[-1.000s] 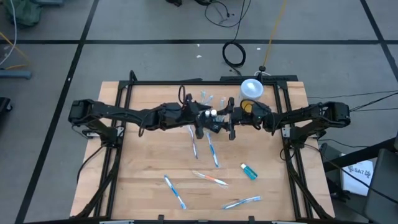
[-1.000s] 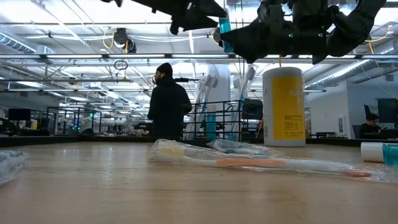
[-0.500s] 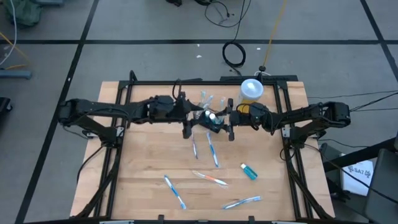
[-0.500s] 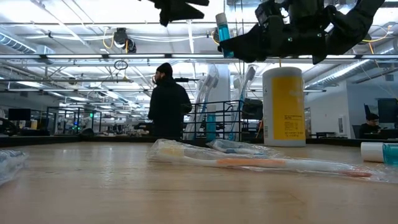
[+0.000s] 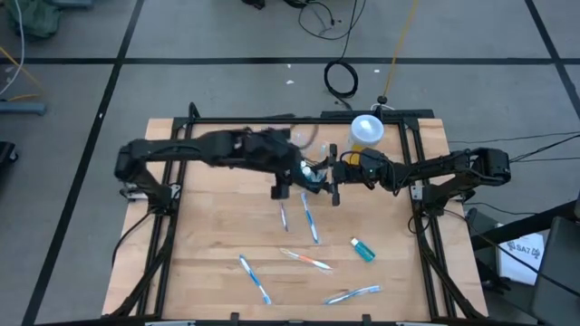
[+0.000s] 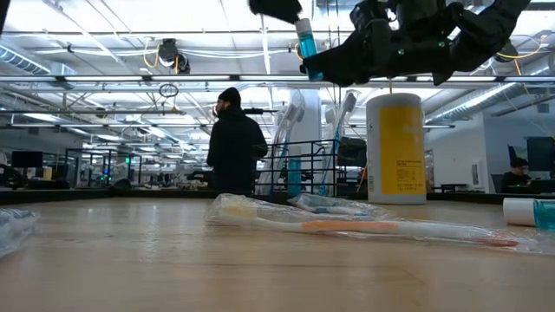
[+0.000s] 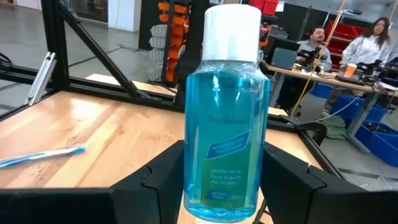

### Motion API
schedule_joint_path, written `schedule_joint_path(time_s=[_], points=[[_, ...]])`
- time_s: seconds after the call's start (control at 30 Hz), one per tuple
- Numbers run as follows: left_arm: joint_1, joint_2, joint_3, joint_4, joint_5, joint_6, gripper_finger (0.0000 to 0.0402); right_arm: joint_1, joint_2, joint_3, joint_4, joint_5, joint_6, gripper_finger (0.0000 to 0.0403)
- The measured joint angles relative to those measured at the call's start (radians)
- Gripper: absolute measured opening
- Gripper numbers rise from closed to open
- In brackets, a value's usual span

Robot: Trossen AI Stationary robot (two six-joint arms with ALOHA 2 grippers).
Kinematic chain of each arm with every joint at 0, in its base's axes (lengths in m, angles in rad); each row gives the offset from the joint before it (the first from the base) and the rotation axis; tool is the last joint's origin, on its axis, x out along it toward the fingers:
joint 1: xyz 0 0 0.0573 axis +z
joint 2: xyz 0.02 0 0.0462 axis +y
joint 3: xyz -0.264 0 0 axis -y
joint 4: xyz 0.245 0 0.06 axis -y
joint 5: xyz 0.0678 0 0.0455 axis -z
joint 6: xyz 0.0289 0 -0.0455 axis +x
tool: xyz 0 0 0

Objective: Pick & Place toothbrushing station
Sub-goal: Put the blue mouthwash bottle into the black organizer

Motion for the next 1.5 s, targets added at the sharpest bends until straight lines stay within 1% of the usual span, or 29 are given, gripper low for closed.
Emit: schedule_joint_path(time_s=[0.17,0.5,0.73,0.8,0.93,1.1,1.17,1.27,1.5], points=[[-0.006,0.073,0.003,0.007,-0.045,0.097,0.0228,-0.001,0.001,0.0,-0.019,0.003,0.0,0.0173],[-0.007,0.089,0.003,0.017,-0.046,0.094,0.0226,0.0,0.0,0.0,-0.032,0.001,0.0,0.0173],[-0.011,0.089,0.003,-0.006,-0.051,0.086,0.0192,-0.001,0.0,0.0,-0.035,0.0,-0.006,0.0173],[-0.013,0.084,0.003,-0.009,-0.053,0.087,0.0188,-0.001,0.0,0.0,-0.033,0.0,-0.007,0.0173],[-0.023,0.071,0.003,-0.012,-0.06,0.094,0.0194,-0.001,0.0,0.0,-0.033,0.0,-0.007,0.0173],[-0.036,0.057,0.003,-0.013,-0.114,0.097,0.021,-0.001,0.0,0.0,-0.034,-0.003,-0.007,0.0173],[-0.039,0.055,0.003,-0.011,-0.115,0.097,0.021,0.0,0.0,0.0,-0.033,-0.002,-0.007,0.0173],[-0.038,0.056,0.003,-0.012,-0.113,0.093,0.02,0.0,0.0,0.0,-0.033,-0.002,-0.007,0.0173],[-0.036,0.056,0.003,-0.011,-0.072,0.071,0.0166,0.0,0.0,0.0,-0.033,-0.002,-0.007,0.0173]])
